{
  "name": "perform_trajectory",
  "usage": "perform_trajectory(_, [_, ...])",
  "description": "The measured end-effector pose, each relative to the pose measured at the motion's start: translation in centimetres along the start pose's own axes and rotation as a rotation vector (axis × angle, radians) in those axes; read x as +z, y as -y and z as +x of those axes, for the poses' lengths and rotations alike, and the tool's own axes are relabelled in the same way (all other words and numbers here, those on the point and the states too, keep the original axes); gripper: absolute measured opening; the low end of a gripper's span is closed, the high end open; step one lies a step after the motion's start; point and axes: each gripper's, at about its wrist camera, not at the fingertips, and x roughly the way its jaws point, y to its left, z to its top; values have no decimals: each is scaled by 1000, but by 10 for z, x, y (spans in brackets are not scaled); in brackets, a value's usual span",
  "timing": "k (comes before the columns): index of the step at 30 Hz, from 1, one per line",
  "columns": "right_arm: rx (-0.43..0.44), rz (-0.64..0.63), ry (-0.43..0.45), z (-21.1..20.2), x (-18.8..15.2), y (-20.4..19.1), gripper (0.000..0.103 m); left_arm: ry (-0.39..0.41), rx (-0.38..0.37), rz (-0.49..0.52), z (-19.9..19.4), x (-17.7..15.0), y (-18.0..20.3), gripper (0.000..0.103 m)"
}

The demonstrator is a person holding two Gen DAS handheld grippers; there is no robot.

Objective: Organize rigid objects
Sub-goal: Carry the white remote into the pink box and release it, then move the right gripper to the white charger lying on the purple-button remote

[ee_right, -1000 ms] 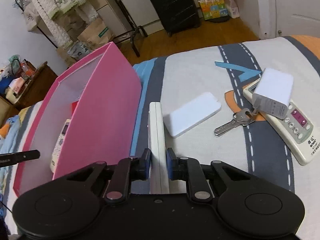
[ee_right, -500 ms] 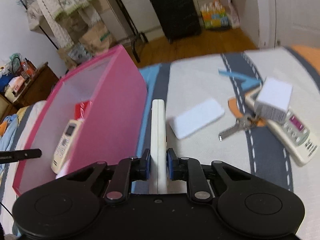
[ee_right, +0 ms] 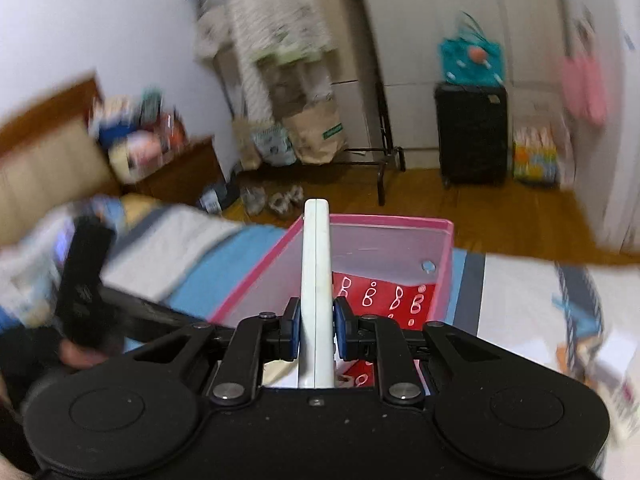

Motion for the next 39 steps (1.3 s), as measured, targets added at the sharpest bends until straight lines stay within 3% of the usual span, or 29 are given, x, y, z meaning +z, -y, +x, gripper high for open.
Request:
perform_trajectory(4, [-118,-231,-47,37,-8,-25,21,-2,-17,-27,3,1,-5,8])
perform_trajectory(6, [-137,-322,-81,43,-12,-36,21,-3,-23,-32,4,0,-6,8])
perform_trajectory(11, [-191,-320,-194,63,-6,-32,20,-4,-30,-39,4,0,-7,8])
perform_trajectory(15, [-327,-488,-226,82,-9,-45,20,-4,-34,-36,3,0,-7,8])
perform_trajectory(19, [-356,-539,-298,97,-13,-49,20,-4,-37,-37,3,0,-7,8])
perform_trajectory(23, [-437,-602,-341,111,-21,-48,19,-4,-45,-42,4,0,-7,8])
perform_trajectory(26, [-411,-583,-381,113,-15,-42,19,-6,-41,-43,4,0,-7,8])
perform_trajectory(30, [-260,-428,-396,99,0,-28,46,-6,-41,-42,4,0,-7,8])
perform_trajectory(32, [-168,-350,-358,80,6,-19,47,-4,-39,-39,5,-1,-7,8])
perform_trajectory(37, [-34,-205,-243,25,21,5,51,-4,-33,-37,6,-1,-5,8])
perform_trajectory(39, [10,-169,-192,7,26,19,59,-5,-33,-39,7,-1,-5,8])
